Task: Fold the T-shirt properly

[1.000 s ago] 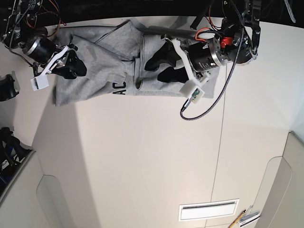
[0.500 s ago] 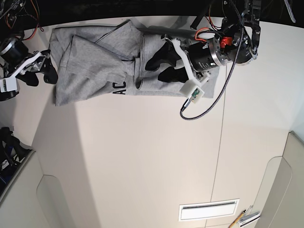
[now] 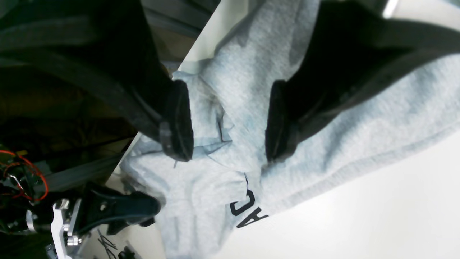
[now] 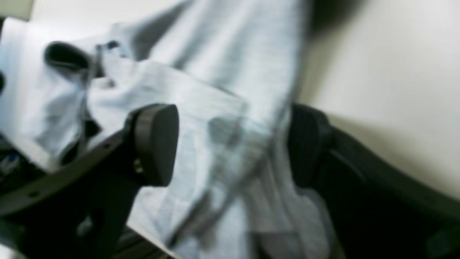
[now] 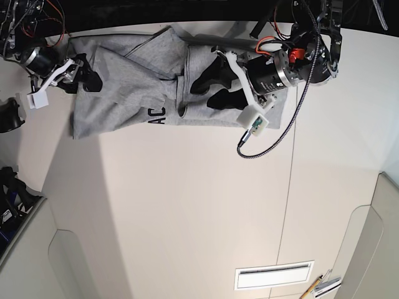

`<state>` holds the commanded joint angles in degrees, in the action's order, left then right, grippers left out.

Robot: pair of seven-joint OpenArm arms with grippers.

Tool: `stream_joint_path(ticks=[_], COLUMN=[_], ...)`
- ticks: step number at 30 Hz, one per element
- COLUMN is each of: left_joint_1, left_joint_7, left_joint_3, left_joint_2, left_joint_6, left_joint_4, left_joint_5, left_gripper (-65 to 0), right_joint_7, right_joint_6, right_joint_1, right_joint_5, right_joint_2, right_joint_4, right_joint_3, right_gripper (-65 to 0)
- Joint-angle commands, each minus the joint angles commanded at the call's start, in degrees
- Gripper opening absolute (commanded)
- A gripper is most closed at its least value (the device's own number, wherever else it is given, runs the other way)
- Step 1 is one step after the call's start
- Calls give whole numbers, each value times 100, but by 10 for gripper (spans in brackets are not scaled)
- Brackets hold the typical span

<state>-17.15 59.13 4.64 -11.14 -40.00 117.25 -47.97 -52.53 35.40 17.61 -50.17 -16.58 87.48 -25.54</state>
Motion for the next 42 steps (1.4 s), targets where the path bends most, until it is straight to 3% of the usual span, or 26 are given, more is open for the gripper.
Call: stream_joint_path(ticks=[5,6,7,10,11,15,20,24,29,32,37,42], left_joint_1=[-2,-2,0,2,2,17,11,-101,-420,-492,-474,-374], left_joint_7=[2,4,28,92,92,116,223,240,190,48,-208,-280], left_joint_3=[0,0,0,-20,-42,-319,-1244,-1709,-1696,-1611,-1113,-535], left_joint_2=[-2,-2,-2,-17,-15,-17,-153,-431,-487,-472,-293,-22], left_joint_6=[0,0,0,0,0,0,0,0,0,0,0,0], left_joint_4=[0,0,0,0,0,0,0,0,-131,-662,-1460,-1690], left_joint_5=[7,7,7,7,4,9,13,15,4,-138,-90,55], left_gripper=[-293,-293,-294,-294,-294,-294,-294,-294,-294,-294,-294,-294], right_joint_7=[0,0,0,0,11,20,-28,-28,-249,-605,-691,-732], right_joint_6=[-28,-52,-68,-68,-68,-66,-68,-114,-111,-109,-111,-109], right_joint_1=[-13,-11,-15,-96,-136,-273,-566,-616,-833,-1012,-1130,-1126], right_joint_5=[44,87,179,402,411,417,426,275,214,9,-26,168], right_joint_2=[140,140,136,133,131,103,28,-481,-951,-909,-675,-282], right_joint_4=[4,4,4,7,7,15,15,17,258,750,1891,2953], right_joint_3=[166,166,166,166,160,-9,-601,-798,-815,-811,-763,109], right_gripper=[-197,-224,-280,-578,-650,-650,-650,-650,-650,-650,-650,-650])
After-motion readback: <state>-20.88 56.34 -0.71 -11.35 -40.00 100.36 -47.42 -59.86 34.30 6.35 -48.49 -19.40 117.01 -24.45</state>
